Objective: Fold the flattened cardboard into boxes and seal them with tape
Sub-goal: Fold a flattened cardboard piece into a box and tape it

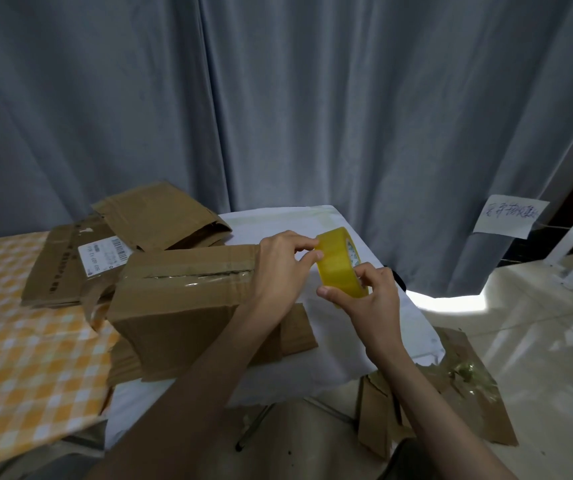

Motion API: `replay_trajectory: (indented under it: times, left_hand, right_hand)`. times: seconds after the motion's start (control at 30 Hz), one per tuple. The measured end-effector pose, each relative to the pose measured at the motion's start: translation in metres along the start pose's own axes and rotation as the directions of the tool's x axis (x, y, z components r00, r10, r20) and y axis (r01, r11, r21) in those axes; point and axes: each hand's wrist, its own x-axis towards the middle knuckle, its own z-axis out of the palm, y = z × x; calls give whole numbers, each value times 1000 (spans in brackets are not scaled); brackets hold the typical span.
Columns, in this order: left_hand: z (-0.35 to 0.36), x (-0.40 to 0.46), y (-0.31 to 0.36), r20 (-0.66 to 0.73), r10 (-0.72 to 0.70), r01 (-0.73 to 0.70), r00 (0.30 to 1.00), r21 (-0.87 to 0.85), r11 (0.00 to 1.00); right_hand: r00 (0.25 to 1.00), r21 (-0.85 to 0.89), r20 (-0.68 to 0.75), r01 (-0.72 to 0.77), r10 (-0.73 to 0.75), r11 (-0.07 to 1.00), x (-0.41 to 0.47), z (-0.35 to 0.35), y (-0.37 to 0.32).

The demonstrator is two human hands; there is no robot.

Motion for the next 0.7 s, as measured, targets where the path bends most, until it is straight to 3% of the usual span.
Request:
replay_trajectory:
  times: [0.2, 0.7]
  left_hand:
    - [-5, 9, -1, 76, -71, 75, 995, -51, 996]
    - [9, -5, 7, 89, -42, 49, 995, -84, 995]
  right_hand:
    - [999, 2, -1, 40, -40, 999, -2, 0, 1]
    - [999, 54, -37, 22, -20, 998, -10, 11, 1]
